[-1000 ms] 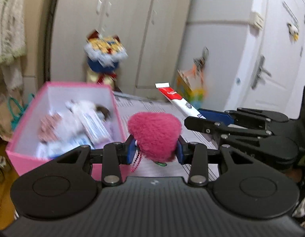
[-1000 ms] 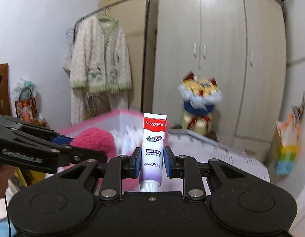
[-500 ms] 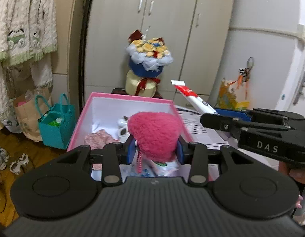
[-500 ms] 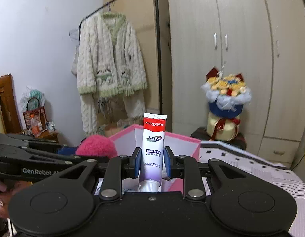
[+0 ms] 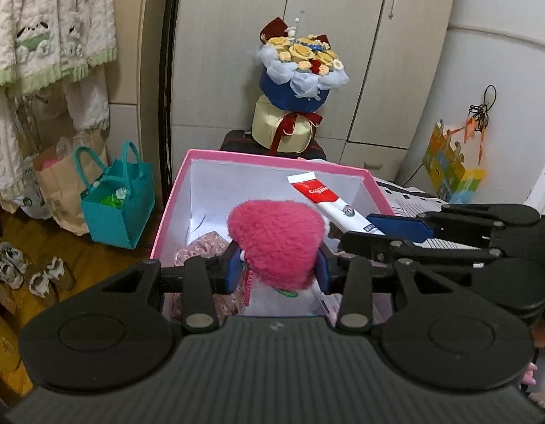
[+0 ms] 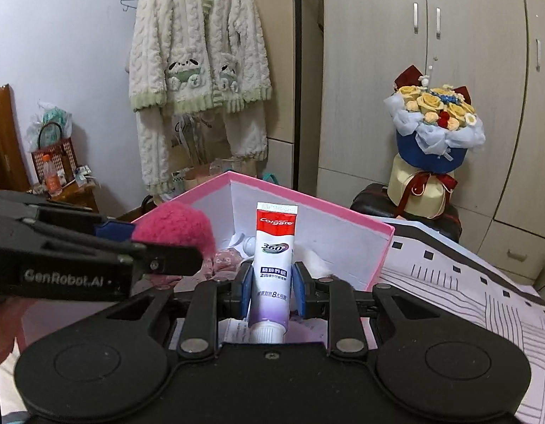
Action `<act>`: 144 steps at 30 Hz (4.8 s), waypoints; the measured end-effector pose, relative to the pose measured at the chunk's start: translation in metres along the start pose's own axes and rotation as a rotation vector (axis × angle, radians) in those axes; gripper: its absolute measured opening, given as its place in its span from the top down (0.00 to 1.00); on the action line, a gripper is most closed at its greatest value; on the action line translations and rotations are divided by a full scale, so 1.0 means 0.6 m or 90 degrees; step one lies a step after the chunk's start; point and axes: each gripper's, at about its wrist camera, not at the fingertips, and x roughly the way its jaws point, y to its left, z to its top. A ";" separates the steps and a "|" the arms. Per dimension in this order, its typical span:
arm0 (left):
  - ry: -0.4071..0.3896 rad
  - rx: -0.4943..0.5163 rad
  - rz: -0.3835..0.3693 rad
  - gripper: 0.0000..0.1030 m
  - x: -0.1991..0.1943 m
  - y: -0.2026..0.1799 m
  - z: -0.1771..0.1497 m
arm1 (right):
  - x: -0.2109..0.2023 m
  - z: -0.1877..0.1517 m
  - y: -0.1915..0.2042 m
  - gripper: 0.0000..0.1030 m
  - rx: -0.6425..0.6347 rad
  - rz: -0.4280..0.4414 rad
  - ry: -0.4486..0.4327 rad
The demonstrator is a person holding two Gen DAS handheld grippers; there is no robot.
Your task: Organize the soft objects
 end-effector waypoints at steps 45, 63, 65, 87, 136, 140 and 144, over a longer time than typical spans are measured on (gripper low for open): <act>-0.050 0.144 0.063 0.04 -0.305 -0.185 -0.057 | -0.391 -0.092 0.029 0.00 0.055 -0.121 -0.089; -0.106 0.120 0.074 0.00 -0.287 -0.213 -0.171 | -0.446 -0.191 0.048 0.00 0.167 -0.307 -0.110; -0.123 0.124 0.075 0.00 -0.289 -0.214 -0.180 | -0.440 -0.202 0.044 0.00 0.179 -0.312 -0.102; -0.116 0.120 0.088 0.00 -0.284 -0.205 -0.204 | -0.435 -0.232 0.071 0.00 0.168 -0.366 -0.104; -0.152 0.100 0.118 0.00 -0.288 -0.195 -0.227 | -0.425 -0.250 0.064 0.00 0.163 -0.400 -0.094; -0.155 0.105 0.122 0.00 -0.288 -0.198 -0.228 | -0.424 -0.253 0.063 0.00 0.165 -0.400 -0.091; -0.156 0.110 0.128 0.00 -0.288 -0.201 -0.229 | -0.428 -0.257 0.065 0.00 0.165 -0.396 -0.090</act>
